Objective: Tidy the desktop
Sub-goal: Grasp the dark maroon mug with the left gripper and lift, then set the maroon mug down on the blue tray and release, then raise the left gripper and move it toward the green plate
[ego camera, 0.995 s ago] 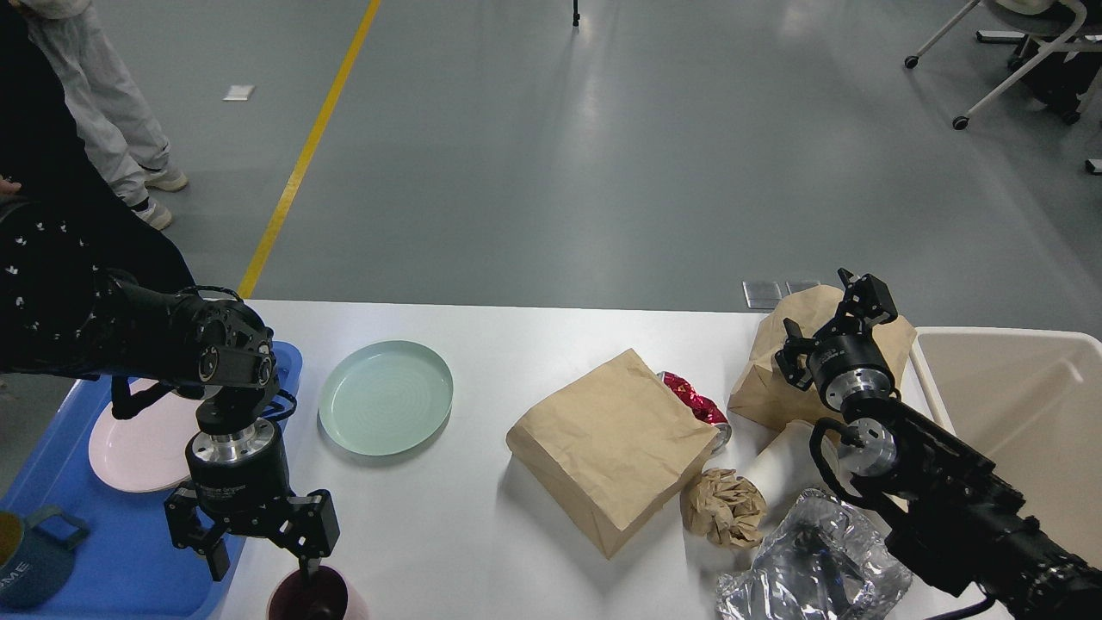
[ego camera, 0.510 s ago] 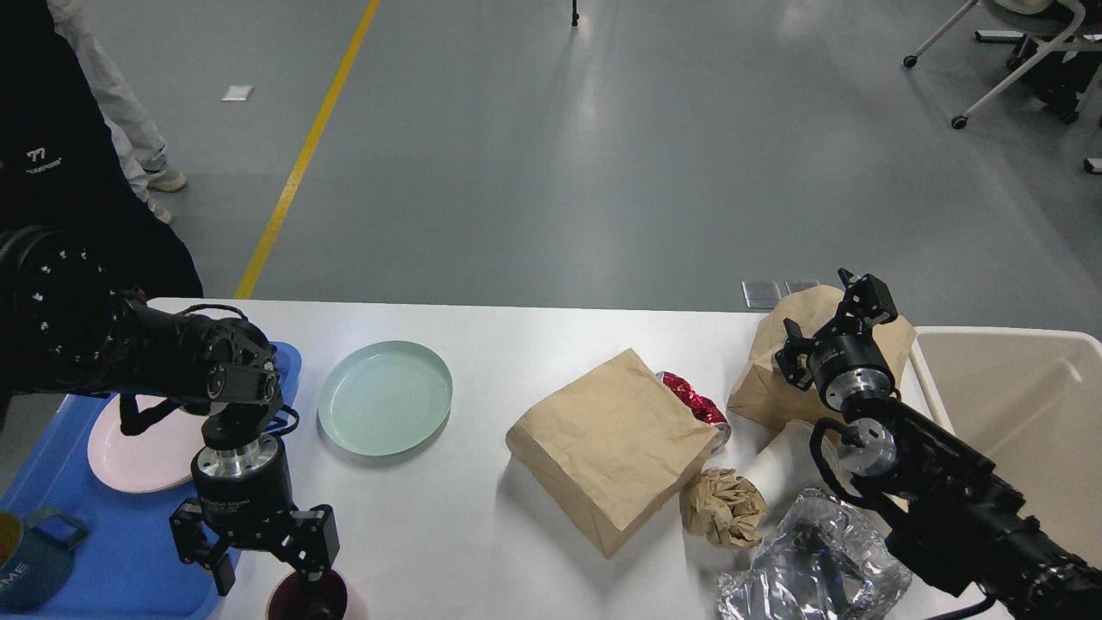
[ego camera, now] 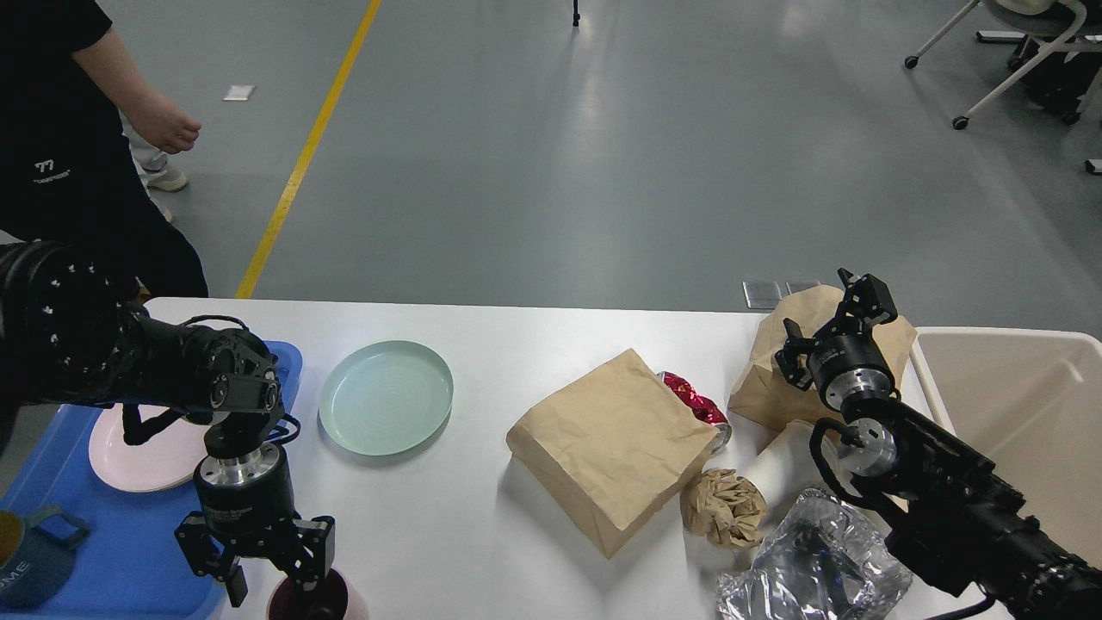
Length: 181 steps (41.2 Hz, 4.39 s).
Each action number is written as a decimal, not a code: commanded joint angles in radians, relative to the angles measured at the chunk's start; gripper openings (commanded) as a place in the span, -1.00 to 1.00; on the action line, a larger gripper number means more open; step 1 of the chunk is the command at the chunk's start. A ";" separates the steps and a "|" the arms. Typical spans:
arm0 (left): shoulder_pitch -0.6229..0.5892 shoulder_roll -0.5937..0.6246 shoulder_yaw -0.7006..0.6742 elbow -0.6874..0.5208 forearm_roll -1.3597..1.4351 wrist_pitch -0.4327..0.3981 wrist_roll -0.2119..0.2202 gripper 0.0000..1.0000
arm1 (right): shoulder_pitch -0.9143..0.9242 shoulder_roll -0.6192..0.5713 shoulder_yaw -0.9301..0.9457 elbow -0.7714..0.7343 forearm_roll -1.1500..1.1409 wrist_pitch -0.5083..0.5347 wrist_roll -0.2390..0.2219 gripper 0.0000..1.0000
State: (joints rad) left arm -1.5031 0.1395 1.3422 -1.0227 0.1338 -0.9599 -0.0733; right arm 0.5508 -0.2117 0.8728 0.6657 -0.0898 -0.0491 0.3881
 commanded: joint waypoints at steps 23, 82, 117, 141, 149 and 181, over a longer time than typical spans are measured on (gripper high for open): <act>0.029 -0.003 -0.001 0.043 0.000 0.000 -0.003 -0.91 | 0.000 0.000 0.000 0.000 -0.001 0.000 0.000 1.00; -0.033 0.462 0.041 0.113 0.003 0.000 0.000 -1.00 | 0.001 0.000 0.000 0.000 -0.001 0.000 0.000 1.00; 0.092 0.446 0.023 0.228 0.001 0.000 0.003 -0.37 | 0.000 0.000 0.000 0.000 0.001 0.000 0.000 1.00; -0.045 0.442 0.025 0.400 -0.014 0.000 -0.011 0.79 | 0.000 0.000 0.000 0.000 -0.001 0.000 0.000 1.00; -0.183 0.347 0.034 0.398 -0.014 0.000 -0.013 0.83 | 0.000 0.000 0.000 0.000 -0.001 0.000 0.000 1.00; -0.008 0.072 -0.103 0.385 -0.060 0.000 -0.016 0.85 | 0.000 0.000 0.000 0.000 0.001 0.000 0.000 1.00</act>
State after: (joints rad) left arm -1.5294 0.2125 1.2366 -0.6364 0.0738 -0.9601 -0.0911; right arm 0.5506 -0.2116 0.8728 0.6656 -0.0892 -0.0491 0.3881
